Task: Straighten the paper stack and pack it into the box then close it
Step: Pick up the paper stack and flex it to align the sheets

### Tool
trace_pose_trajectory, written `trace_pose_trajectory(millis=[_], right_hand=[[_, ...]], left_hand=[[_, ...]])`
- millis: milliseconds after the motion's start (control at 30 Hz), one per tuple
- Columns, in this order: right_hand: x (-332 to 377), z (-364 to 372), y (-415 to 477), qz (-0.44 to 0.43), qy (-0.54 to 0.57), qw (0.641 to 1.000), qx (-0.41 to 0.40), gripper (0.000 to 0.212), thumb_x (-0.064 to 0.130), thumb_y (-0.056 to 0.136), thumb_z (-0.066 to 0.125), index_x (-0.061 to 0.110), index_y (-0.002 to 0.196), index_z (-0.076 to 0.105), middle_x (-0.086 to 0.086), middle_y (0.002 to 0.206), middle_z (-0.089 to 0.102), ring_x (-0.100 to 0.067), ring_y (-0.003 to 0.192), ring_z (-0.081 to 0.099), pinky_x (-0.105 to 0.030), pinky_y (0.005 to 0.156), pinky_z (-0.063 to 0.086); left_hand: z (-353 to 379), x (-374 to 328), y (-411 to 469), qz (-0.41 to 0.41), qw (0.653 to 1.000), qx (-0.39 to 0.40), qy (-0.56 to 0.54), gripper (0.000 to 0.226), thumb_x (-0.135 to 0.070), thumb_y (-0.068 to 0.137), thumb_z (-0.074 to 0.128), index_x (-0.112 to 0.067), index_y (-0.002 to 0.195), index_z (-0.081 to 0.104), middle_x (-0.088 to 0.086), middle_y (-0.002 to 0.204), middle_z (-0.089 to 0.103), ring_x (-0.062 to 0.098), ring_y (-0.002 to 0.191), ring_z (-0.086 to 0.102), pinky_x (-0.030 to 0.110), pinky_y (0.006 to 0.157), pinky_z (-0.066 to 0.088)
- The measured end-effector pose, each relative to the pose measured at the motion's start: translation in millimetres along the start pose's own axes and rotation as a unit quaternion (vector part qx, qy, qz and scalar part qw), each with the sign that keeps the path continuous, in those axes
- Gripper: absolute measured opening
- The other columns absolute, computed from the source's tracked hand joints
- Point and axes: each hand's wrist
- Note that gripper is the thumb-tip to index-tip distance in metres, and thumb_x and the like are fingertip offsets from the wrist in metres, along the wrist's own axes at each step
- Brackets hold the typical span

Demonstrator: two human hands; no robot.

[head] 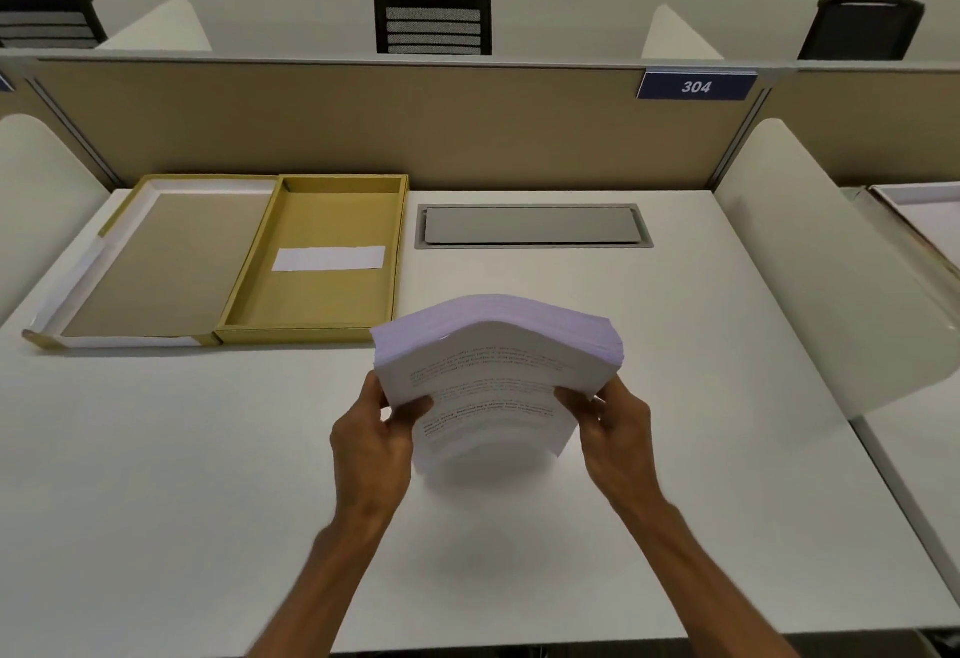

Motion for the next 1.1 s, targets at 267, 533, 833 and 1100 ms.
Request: trace_pose_trajectory(millis=[267,533,833,1100], right_hand=[[-13.7,9.8,-10.1,0.001,-0.034,0.999,0.012,0.037,0.011,0.095,0.062,0.027,0.128,0.061,0.033,0.100,0.071,0.000,0.088,0.069,-0.010,0.070,0.050],[-9.6,8.9,-15.8,-0.010,-0.025,1.000,0.003,0.038,0.014,0.095,0.060,0.041,0.121,0.058,0.032,0.101,0.070,0.001,0.084,0.068,-0.006,0.069,0.047],[-32.2,3.3,-25.0,0.026,-0.026,0.998,0.051,0.048,-0.003,0.093,0.065,0.024,0.133,0.060,0.019,0.119,0.071,-0.005,0.111,0.067,-0.009,0.090,0.049],[-35.6,4.0,-23.7,0.016,-0.048,0.999,0.013,0.045,-0.013,0.087,0.062,0.016,0.121,0.068,0.035,0.097,0.070,0.012,0.068,0.060,-0.001,0.064,0.042]], left_hand=[[-1.2,9.0,-3.5,-0.012,0.999,0.031,-0.006,0.051,-0.011,0.089,0.072,-0.059,0.100,0.057,-0.046,0.090,0.064,-0.013,0.087,0.064,0.001,0.064,0.045],[-2.0,13.4,-9.2,-0.004,0.999,0.026,-0.026,0.046,-0.011,0.089,0.071,-0.051,0.106,0.059,-0.044,0.093,0.065,-0.015,0.090,0.063,0.000,0.067,0.045],[-4.5,36.2,-21.3,-0.053,0.997,0.057,-0.011,0.051,-0.003,0.092,0.066,-0.053,0.099,0.058,-0.044,0.093,0.066,-0.016,0.093,0.063,-0.001,0.072,0.043],[-1.5,35.5,-20.9,-0.025,0.999,0.022,0.029,0.057,0.002,0.089,0.068,-0.053,0.097,0.059,-0.048,0.091,0.064,-0.017,0.091,0.061,-0.004,0.073,0.041]])
Point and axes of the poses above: each hand's wrist, its own y-axis towards the middle knuckle, its own z-axis out of the palm, x = y × z
